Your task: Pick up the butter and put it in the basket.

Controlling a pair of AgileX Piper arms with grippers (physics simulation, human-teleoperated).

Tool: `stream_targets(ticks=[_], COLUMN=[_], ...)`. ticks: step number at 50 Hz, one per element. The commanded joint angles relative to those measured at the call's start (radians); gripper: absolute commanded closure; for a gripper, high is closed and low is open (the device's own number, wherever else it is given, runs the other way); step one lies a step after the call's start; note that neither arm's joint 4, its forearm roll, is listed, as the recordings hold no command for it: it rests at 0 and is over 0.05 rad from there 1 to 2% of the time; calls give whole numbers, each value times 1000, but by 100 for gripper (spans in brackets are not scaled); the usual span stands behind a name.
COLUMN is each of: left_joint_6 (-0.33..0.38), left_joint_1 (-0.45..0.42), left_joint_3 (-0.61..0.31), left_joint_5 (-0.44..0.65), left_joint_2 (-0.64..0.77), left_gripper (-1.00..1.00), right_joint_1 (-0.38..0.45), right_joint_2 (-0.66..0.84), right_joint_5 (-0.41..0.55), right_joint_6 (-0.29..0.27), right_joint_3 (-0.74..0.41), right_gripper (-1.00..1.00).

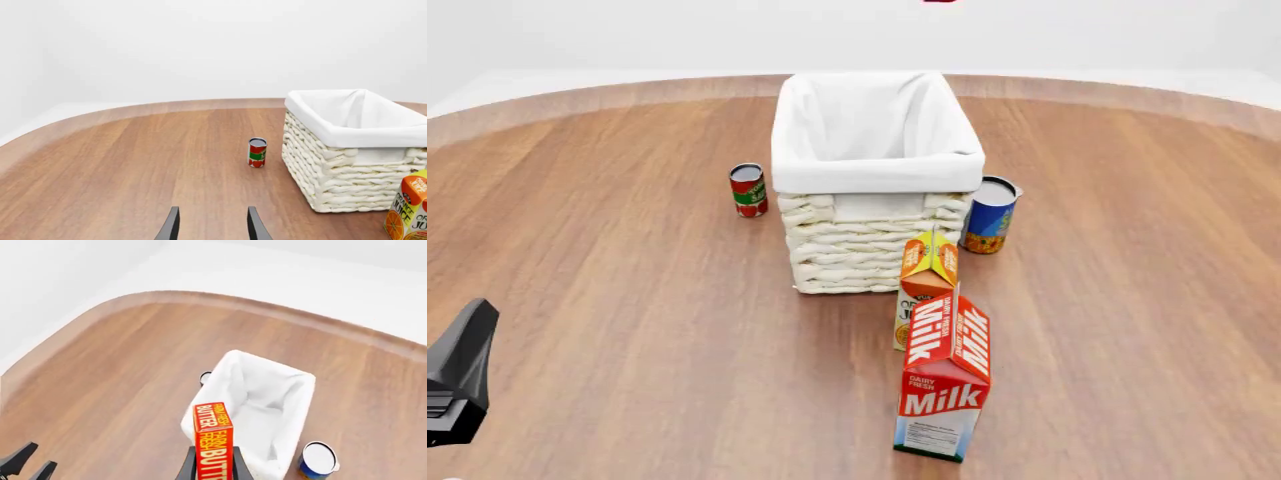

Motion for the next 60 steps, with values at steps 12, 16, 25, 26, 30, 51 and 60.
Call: stream_targets(ticks=[12,16,25,26,30,51,60], left_joint_6=[0,0,0,0,0,0,0], left_joint_1=[0,0,0,0,0,0,0], left_joint_3=[0,0,0,0,0,0,0], left_joint_5=[0,0,0,0,0,0,0], left_joint_2=[0,0,0,0,0,0,0], left_gripper=[-100,-100,-100,-100,-100,-100,-100], right_joint_1=[-76,-105,-106,-101,-96,-88,-103], right_joint_2=[384,432,478,490,518,643,670], right_joint_5=[178,173,110,117,126,96,60], right_joint_6=[-101,-118,-107,-93,-86,-88,-97], right_joint_3=[-459,-460,-399,-411,-446,-492,-464], right_gripper=[100,100,100,100,100,100,100])
